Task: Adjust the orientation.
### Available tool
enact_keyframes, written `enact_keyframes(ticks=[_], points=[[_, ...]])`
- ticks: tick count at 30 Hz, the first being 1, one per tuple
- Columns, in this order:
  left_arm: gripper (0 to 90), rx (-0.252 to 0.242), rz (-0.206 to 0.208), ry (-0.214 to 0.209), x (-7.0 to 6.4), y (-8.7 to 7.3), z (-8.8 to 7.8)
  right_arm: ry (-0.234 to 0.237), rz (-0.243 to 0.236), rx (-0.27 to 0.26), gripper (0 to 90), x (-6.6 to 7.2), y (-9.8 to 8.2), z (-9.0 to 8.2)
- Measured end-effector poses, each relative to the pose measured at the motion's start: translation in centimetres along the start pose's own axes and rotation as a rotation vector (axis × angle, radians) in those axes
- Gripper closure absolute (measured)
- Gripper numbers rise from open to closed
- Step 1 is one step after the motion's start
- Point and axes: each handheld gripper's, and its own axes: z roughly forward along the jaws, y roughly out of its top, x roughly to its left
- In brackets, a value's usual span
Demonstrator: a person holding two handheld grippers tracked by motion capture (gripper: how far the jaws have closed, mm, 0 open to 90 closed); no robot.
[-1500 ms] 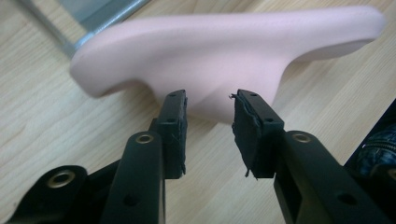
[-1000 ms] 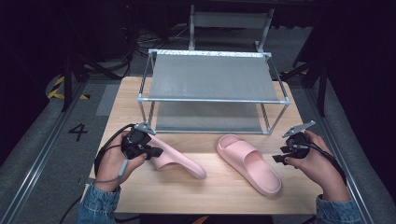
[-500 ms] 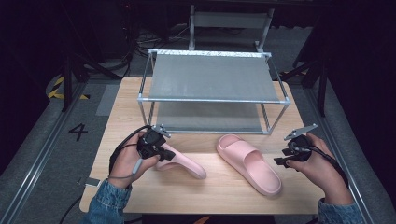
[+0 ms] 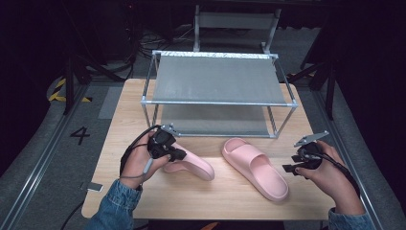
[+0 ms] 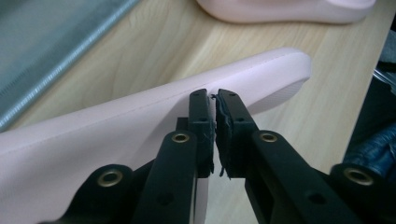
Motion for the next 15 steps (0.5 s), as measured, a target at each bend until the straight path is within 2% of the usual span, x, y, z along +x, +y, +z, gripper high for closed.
enact_keyframes(ticks=[1, 4, 5, 6, 7, 8, 9, 10, 13, 15], points=[[82.4, -0.028, 0.003, 0.006, 0.0, 0.2, 0.2, 0.001, 0.006, -0.003, 45.3, 0.0, -0.2, 0.0], [76.1, -0.057, 0.019, 0.018, 0.0, 0.6, 0.6, -0.002, 0.017, -0.005, 45.0, -0.1, -0.6, -0.1], [68.9, -0.08, 0.035, 0.045, -0.1, 1.0, 1.1, -0.007, 0.022, 0.0, 44.7, -0.2, -0.9, -0.2], [62.6, -0.08, 0.035, 0.045, -0.1, 1.0, 1.1, -0.007, 0.022, 0.0, 44.7, -0.2, -0.9, -0.2], [62.6, -0.088, 0.05, 0.081, -0.2, 1.2, 1.2, -0.007, 0.03, -0.004, 44.6, -0.2, -1.1, -0.2], [53.3, -0.099, 0.063, 0.113, -0.3, 1.4, 1.4, -0.011, 0.034, -0.003, 44.3, -0.3, -1.4, -0.3], [53.3, -0.12, 0.075, 0.124, -0.3, 1.6, 1.4, -0.011, 0.034, -0.003, 44.3, -0.3, -1.4, -0.3], [50.2, -0.149, 0.074, 0.114, -0.4, 1.7, 1.4, -0.01, 0.043, -0.005, 44.2, -0.3, -1.5, -0.4], [49.8, -0.182, 0.083, 0.09, -0.9, 2.2, 1.1, -0.021, 0.046, -0.006, 44.0, -0.5, -2.0, -0.5], [50.1, -0.168, 0.093, 0.082, -1.0, 2.4, 1.2, -0.02, 0.052, -0.008, 43.9, -0.5, -2.1, -0.5]])
